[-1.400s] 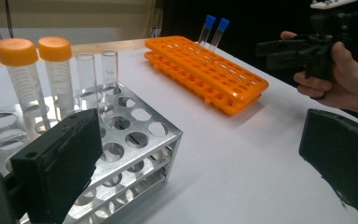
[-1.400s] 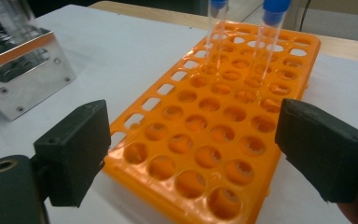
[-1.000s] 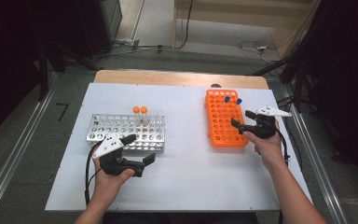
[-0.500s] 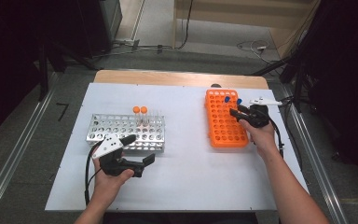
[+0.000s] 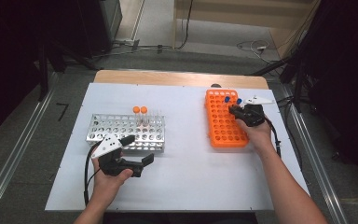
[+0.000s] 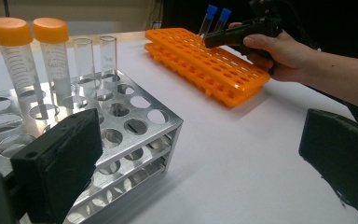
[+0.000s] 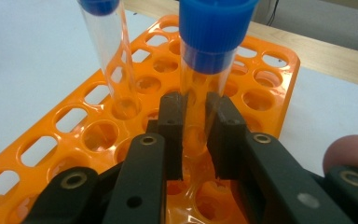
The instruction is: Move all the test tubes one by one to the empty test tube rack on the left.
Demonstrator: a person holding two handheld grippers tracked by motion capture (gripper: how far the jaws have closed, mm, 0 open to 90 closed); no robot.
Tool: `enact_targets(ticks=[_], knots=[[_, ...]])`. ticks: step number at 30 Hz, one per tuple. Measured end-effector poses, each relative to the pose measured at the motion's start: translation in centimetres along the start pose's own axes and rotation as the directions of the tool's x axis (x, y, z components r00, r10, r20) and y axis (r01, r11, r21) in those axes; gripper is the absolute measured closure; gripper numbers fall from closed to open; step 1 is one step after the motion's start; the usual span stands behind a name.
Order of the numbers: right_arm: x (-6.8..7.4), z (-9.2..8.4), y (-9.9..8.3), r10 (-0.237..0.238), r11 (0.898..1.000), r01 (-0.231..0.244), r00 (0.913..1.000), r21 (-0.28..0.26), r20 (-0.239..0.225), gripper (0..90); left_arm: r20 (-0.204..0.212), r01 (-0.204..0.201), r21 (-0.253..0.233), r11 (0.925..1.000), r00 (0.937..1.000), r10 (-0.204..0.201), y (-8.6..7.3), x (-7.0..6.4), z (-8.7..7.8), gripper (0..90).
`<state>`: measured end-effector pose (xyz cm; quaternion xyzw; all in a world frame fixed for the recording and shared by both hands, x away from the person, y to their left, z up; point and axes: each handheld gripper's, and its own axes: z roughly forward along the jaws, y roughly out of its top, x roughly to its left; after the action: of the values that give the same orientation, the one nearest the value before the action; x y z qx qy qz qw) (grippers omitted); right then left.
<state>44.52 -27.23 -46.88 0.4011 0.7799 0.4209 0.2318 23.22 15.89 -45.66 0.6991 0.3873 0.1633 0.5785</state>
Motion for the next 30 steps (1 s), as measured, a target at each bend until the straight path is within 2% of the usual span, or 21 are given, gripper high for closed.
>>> enact_targets(ticks=[2, 6, 12, 14, 24, 30], knots=[[0.0, -0.5, 0.2, 0.022, 0.999, -0.022, 0.9998, -0.026, -0.002, 74.0, 0.003, -0.002, 0.0, 1.0, 1.0, 0.002, 0.0, -0.1, 0.1, 0.0], [0.3, -1.9, 0.8, 0.015, 0.998, -0.014, 0.9998, -0.069, 0.009, 74.1, 0.005, -0.003, 0.0, 1.0, 1.0, 0.003, 0.0, -0.1, 0.1, 0.0], [1.3, -4.1, 1.2, 0.001, 0.995, -0.003, 0.9997, -0.097, -0.023, 74.1, 0.012, -0.008, 0.004, 1.0, 0.9999, 0.008, 0.1, -0.3, 0.3, 0.0], [1.8, -4.8, 1.0, -0.011, 0.995, 0.008, 0.9995, -0.102, -0.028, 74.1, 0.014, -0.01, 0.008, 0.9999, 0.9998, 0.01, 0.1, -0.5, 0.4, 0.0], [4.9, -7.7, -0.2, -0.019, 0.992, 0.007, 0.9953, -0.125, -0.095, 74.1, 0.031, -0.029, 0.016, 0.9995, 0.9991, 0.028, 0.2, -1.2, 0.9, 0.0], [7.1, -9.2, -1.2, -0.034, 0.99, 0.014, 0.9892, -0.137, -0.142, 74.1, 0.036, -0.028, 0.01, 0.9995, 0.999, 0.028, 0.2, -1.4, 0.9, 0.0]])
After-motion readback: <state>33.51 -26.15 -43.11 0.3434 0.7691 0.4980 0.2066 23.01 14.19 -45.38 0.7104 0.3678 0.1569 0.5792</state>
